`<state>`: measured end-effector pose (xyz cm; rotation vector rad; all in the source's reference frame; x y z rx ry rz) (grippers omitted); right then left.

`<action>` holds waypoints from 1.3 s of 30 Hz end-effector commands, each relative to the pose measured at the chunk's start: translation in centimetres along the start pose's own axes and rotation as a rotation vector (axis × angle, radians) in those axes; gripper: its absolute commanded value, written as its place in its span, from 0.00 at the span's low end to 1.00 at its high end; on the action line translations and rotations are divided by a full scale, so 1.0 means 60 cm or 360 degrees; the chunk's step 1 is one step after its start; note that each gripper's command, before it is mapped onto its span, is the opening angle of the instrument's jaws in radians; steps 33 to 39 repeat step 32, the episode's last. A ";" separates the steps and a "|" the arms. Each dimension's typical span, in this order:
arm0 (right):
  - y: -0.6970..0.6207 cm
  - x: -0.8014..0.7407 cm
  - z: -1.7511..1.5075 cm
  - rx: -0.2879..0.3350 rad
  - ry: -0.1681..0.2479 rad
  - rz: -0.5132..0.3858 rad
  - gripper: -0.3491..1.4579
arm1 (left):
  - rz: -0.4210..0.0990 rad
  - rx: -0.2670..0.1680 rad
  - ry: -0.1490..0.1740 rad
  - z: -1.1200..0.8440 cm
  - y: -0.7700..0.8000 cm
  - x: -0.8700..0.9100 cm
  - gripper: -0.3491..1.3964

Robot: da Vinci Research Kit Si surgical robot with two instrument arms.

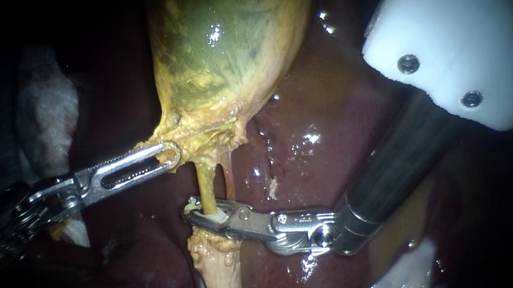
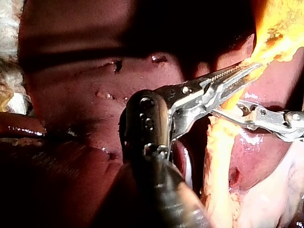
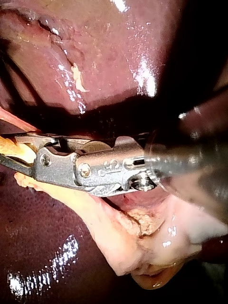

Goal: Clipping first clip left tube

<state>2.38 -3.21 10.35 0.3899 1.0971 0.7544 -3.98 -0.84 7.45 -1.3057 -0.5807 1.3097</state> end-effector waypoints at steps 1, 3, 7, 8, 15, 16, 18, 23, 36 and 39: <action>0.0000 0.0000 -0.0001 -0.0001 0.0000 0.0001 0.10 | -0.0001 0.0001 0.0000 0.0000 0.0000 -0.0001 0.00; 0.0001 0.0000 -0.0002 -0.0001 0.0000 0.0001 0.07 | -0.0001 0.0001 0.0000 0.0001 0.0000 -0.0001 0.00; 0.0001 -0.0001 -0.0004 0.0000 0.0000 0.0010 0.03 | -0.0001 0.0001 0.0000 0.0001 0.0000 -0.0001 0.00; 0.0001 -0.0001 -0.0004 0.0000 -0.0001 0.0009 0.03 | -0.0001 0.0001 0.0000 0.0001 0.0001 -0.0001 0.00; 0.0001 -0.0002 -0.0005 0.0001 -0.0001 0.0009 0.03 | -0.0001 0.0001 0.0000 0.0001 0.0001 -0.0001 0.00; 0.0001 -0.0002 -0.0005 0.0001 -0.0001 0.0009 0.03 | -0.0001 0.0001 0.0000 0.0001 0.0001 -0.0001 0.00; 0.0001 -0.0002 -0.0006 0.0001 -0.0001 0.0009 0.03 | -0.0001 0.0001 0.0000 0.0001 0.0001 -0.0001 0.00; 0.0000 -0.0002 -0.0006 0.0001 -0.0001 0.0009 0.03 | 0.0000 0.0001 0.0000 0.0001 0.0000 -0.0001 0.00; -0.0001 -0.0002 -0.0006 0.0002 -0.0001 0.0009 0.03 | 0.0000 0.0001 0.0001 0.0002 0.0000 -0.0002 0.00; -0.0001 -0.0002 -0.0006 0.0002 -0.0001 0.0009 0.03 | 0.0000 0.0001 0.0001 0.0002 0.0000 -0.0002 0.00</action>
